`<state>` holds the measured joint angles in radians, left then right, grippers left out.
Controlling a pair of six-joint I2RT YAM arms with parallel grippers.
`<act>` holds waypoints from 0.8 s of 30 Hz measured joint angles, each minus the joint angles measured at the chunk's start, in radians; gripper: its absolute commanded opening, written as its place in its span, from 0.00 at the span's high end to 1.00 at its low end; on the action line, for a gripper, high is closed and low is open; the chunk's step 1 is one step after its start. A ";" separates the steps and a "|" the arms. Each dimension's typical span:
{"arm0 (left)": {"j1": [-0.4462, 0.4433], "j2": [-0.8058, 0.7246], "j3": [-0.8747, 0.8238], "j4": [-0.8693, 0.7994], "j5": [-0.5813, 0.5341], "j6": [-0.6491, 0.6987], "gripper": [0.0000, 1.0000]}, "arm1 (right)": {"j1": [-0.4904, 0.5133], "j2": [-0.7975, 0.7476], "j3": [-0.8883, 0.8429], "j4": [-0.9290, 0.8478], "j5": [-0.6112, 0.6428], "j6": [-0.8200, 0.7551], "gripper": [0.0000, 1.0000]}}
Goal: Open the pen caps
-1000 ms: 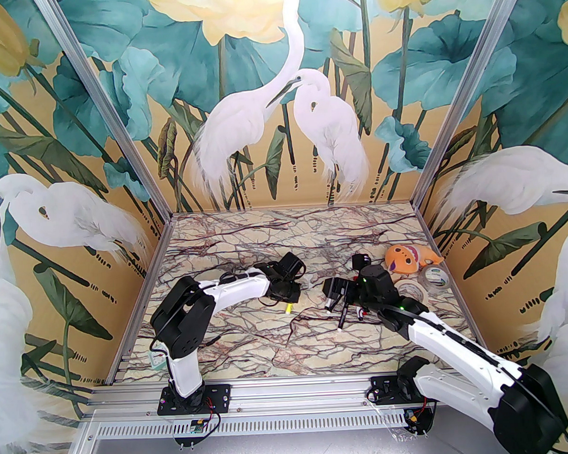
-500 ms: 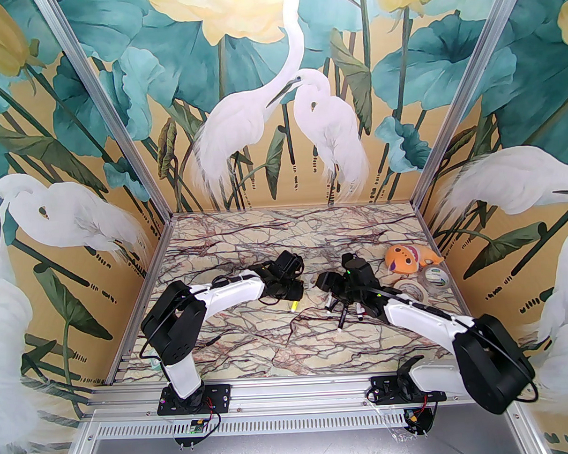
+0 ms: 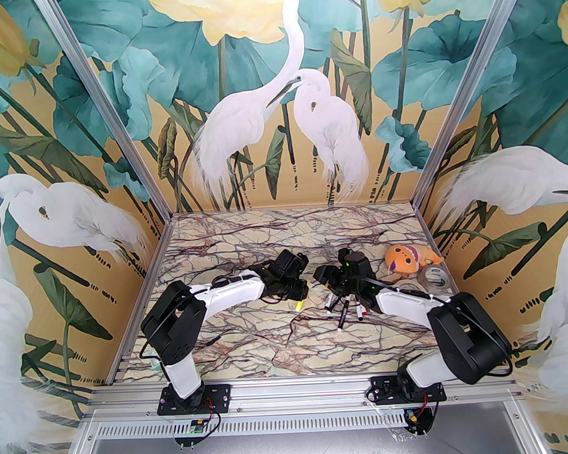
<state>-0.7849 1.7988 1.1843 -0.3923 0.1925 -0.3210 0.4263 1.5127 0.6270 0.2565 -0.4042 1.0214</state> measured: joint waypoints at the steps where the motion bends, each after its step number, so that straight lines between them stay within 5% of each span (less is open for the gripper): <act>1: 0.000 0.000 0.000 0.002 0.004 0.000 0.85 | -0.002 0.010 0.002 0.006 -0.006 0.000 0.43; 18: 0.000 0.000 0.000 0.009 0.024 0.000 0.85 | -0.004 0.176 0.051 0.150 -0.094 0.030 0.54; 24: 0.000 0.000 0.000 0.009 0.024 0.000 0.85 | -0.001 0.191 0.056 0.180 -0.102 0.048 0.66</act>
<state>-0.7845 1.7988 1.1843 -0.3832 0.2169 -0.3214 0.4252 1.7039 0.6830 0.4366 -0.5064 1.0695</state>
